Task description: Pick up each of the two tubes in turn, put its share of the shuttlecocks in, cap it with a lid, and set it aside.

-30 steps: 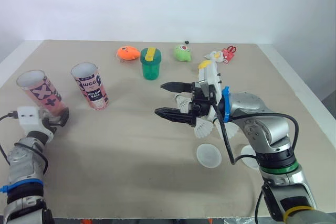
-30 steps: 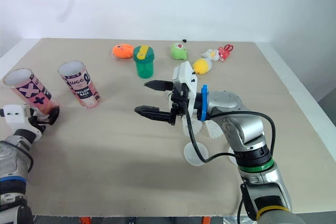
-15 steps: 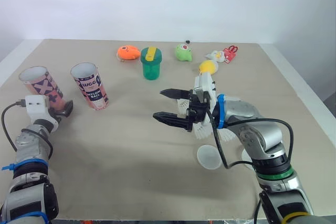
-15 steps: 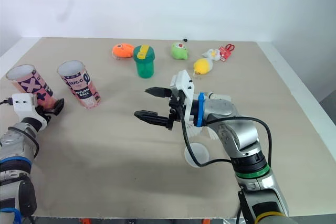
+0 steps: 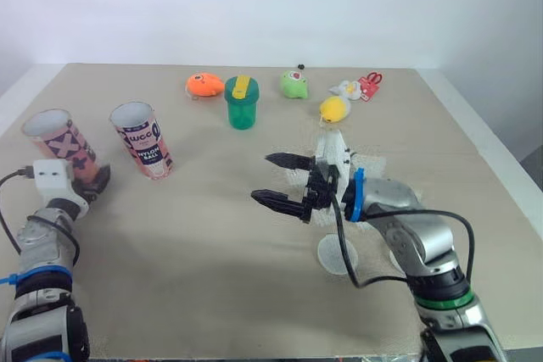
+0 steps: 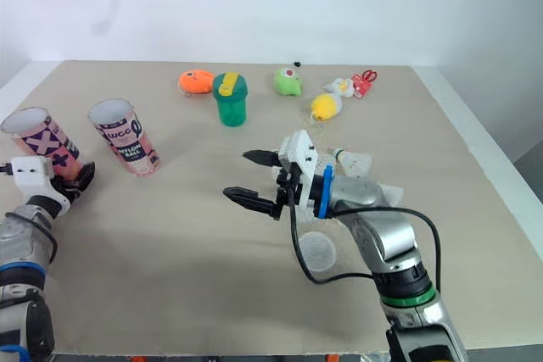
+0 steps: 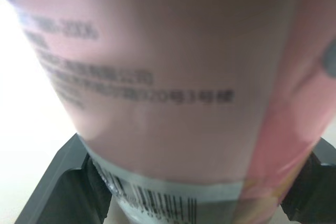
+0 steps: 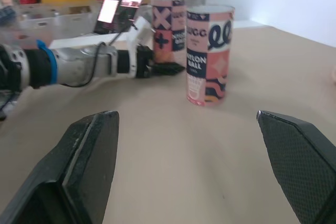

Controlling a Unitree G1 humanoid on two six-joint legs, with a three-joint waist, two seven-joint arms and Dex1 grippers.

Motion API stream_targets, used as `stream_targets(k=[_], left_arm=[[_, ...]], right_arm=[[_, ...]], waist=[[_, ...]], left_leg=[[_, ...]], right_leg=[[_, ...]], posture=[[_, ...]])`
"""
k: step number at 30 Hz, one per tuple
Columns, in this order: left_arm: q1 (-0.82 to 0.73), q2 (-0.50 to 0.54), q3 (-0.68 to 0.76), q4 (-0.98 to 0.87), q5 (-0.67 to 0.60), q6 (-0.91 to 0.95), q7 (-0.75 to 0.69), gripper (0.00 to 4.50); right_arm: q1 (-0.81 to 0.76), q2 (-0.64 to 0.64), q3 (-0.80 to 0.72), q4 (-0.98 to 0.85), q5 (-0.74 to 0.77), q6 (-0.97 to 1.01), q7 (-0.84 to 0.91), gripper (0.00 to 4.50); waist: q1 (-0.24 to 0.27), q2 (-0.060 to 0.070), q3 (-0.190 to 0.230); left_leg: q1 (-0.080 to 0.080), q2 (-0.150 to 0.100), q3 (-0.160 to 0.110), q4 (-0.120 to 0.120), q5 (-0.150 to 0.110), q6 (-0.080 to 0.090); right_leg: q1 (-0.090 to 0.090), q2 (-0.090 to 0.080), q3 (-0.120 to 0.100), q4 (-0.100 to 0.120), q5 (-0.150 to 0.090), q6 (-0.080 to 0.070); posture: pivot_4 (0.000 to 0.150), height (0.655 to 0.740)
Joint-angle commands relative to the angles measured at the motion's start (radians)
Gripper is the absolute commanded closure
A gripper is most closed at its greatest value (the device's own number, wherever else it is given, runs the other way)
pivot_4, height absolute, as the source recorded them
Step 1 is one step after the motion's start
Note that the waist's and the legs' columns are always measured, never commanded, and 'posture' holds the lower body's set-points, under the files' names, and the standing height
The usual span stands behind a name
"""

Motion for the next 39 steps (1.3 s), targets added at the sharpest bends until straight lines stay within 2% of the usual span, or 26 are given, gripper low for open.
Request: stream_targets(k=[1,3,5,9,11,14,16,18,21,26,32,39], left_arm=[[0.106,0.062,0.053,-0.269,-0.081,0.042,-0.081,0.87],[0.253,0.182,0.065,-0.554,-0.161,0.167,-0.253,0.87],[0.346,0.3,0.092,-0.719,-0.206,0.254,-0.375,0.87],[0.49,0.542,0.145,-0.883,-0.262,0.436,-0.632,0.87],[0.527,0.641,0.122,-0.944,-0.263,0.493,-0.734,0.87],[0.537,0.741,0.009,-0.972,-0.167,0.458,-0.817,0.87],[0.488,0.778,-0.101,-0.946,-0.09,0.405,-0.838,0.87],[0.395,0.783,-0.21,-0.927,-0.069,0.423,-0.867,0.87],[0.235,0.744,-0.392,-0.882,0.038,0.404,-0.907,0.87],[0.074,0.656,-0.566,-0.85,0.135,0.408,-0.968,0.87],[-0.041,0.594,-0.69,-0.813,0.265,0.382,-1.004,0.87],[-0.072,0.556,-0.714,-0.825,0.29,0.394,-1.039,0.87]], right_arm=[[0.074,0.012,-0.074,-0.105,-0.018,-0.065,-0.08,0.0],[0.17,0.006,-0.134,-0.181,-0.061,-0.127,-0.145,0.0],[0.268,-0.024,-0.162,-0.247,-0.095,-0.16,-0.158,0.0],[0.444,-0.023,-0.215,-0.337,-0.121,-0.197,-0.22,0.0],[0.509,-0.009,-0.235,-0.361,-0.132,-0.217,-0.256,0.0],[0.597,-0.003,-0.221,-0.388,-0.146,-0.236,-0.271,0.0],[0.637,0.01,-0.209,-0.41,-0.139,-0.229,-0.291,0.0],[0.669,0.022,-0.2,-0.429,-0.128,-0.212,-0.311,0.0],[0.736,0.008,-0.174,-0.436,-0.107,-0.155,-0.308,0.0],[0.746,0.027,-0.159,-0.444,-0.112,-0.121,-0.355,0.0],[0.674,0.061,-0.097,-0.396,-0.137,-0.031,-0.429,0.0],[0.576,0.12,-0.064,-0.364,-0.144,0.044,-0.503,0.0]], waist=[[0.0,-0.001,0.0],[0.0,-0.006,0.0],[0.0,-0.007,0.0],[0.004,-0.005,0.002],[0.002,-0.001,0.004],[0.002,0.003,0.004],[0.003,0.004,0.005],[0.001,0.004,0.005],[0.004,0.003,0.004],[0.003,0.003,0.004],[0.003,0.001,0.004],[0.003,0.003,0.003]], left_leg=[[-0.001,0.0,0.0,0.0,0.0,-0.001],[-0.005,0.001,-0.001,0.0,-0.001,-0.002],[-0.012,0.002,-0.001,0.0,0.0,-0.006],[-0.012,0.001,0.001,-0.001,0.0,-0.008],[-0.011,0.0,0.003,-0.001,0.0,-0.008],[-0.009,-0.001,0.004,-0.001,0.001,-0.007],[-0.009,-0.001,0.005,-0.001,0.001,-0.006],[-0.009,0.001,0.005,-0.001,0.001,-0.006],[-0.01,0.003,0.004,-0.001,0.001,-0.006],[-0.011,0.004,0.004,-0.001,0.001,-0.006],[-0.011,0.006,0.002,0.0,0.001,-0.006],[-0.011,0.006,0.002,0.001,0.001,-0.006]], right_leg=[[0.0,0.0,0.0,0.0,0.0,0.0],[-0.005,0.0,0.0,0.0,-0.001,-0.001],[-0.012,0.001,0.0,0.002,-0.001,-0.001],[-0.012,-0.006,-0.003,0.002,-0.009,-0.001],[-0.011,-0.007,-0.001,0.001,-0.01,0.0],[-0.011,-0.007,0.0,0.001,-0.01,0.003],[-0.011,-0.006,0.0,0.002,-0.01,0.002],[-0.012,-0.002,0.001,0.002,-0.009,0.0],[-0.013,0.001,0.0,0.002,-0.009,-0.001],[-0.013,0.004,0.002,0.002,-0.01,-0.001],[-0.013,0.008,0.003,0.002,-0.009,-0.002],[-0.013,0.009,0.003,0.003,-0.009,-0.002]], posture=[[0.15,0.74],[0.15,0.74],[0.15,0.74],[0.15,0.74],[0.15,0.74],[0.15,0.74],[0.15,0.74],[0.15,0.74],[0.15,0.74],[0.15,0.74],[0.15,0.74],[0.15,0.74]])
